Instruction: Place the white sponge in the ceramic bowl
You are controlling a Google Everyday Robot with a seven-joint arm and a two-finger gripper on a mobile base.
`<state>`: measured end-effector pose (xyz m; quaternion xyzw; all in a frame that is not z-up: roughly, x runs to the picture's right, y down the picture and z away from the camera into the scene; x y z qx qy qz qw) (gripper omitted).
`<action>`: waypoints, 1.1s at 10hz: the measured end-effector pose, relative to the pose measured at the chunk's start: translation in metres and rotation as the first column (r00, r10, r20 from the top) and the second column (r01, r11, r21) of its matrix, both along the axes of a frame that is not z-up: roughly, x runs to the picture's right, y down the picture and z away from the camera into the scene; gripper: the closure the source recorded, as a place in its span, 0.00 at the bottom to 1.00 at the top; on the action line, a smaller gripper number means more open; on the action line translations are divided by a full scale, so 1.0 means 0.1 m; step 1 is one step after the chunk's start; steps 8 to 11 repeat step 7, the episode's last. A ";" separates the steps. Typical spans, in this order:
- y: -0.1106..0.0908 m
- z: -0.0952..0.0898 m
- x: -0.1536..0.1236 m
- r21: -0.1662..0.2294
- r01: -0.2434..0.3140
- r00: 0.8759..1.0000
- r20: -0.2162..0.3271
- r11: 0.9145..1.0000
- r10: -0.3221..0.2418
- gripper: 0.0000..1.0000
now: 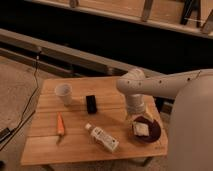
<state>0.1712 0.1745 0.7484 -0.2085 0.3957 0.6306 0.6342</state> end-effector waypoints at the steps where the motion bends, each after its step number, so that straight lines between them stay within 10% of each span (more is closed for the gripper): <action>1: -0.04 0.00 -0.06 0.015 -0.003 1.000 0.014 1.000 0.002 0.20; 4: -0.17 -0.01 -0.42 0.039 -0.009 0.993 0.116 0.999 0.004 0.20; 11: -0.18 -0.02 -0.42 0.040 -0.011 0.993 0.119 0.999 0.006 0.20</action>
